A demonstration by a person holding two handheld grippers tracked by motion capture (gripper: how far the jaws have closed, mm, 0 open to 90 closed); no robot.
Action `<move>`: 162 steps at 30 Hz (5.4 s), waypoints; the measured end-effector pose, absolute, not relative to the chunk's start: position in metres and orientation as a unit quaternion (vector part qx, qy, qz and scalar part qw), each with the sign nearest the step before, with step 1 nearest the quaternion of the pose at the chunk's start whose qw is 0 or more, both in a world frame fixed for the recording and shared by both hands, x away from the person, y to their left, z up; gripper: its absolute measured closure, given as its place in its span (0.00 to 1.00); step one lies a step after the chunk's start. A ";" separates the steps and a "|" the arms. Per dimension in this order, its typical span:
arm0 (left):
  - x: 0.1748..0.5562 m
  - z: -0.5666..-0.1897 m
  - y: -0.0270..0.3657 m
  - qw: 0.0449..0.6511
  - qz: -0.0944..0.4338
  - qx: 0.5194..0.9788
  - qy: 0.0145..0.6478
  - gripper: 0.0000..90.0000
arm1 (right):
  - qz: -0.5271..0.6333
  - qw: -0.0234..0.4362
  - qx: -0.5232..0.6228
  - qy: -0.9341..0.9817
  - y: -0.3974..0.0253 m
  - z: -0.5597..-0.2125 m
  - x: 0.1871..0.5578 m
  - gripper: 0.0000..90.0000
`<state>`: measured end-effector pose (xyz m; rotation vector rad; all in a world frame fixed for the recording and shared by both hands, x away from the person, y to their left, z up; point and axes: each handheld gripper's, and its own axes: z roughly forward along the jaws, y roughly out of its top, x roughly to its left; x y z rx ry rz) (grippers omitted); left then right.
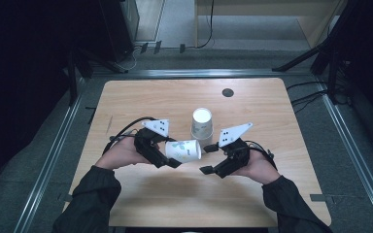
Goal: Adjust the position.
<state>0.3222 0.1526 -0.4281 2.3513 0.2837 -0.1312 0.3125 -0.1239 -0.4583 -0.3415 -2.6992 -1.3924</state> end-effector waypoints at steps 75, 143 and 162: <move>0.310 -0.461 0.136 0.439 -0.081 0.886 0.129 0.18 | -0.472 0.059 -0.070 -0.877 -0.117 -0.459 0.314 0.37; 0.321 -0.435 0.136 0.319 -0.022 0.941 0.109 0.30 | -0.436 0.029 -0.106 -0.893 -0.118 -0.469 0.310 0.28; 0.316 -0.448 0.099 0.236 -0.035 0.968 0.080 0.30 | -0.411 0.024 -0.091 -0.907 -0.103 -0.484 0.307 0.33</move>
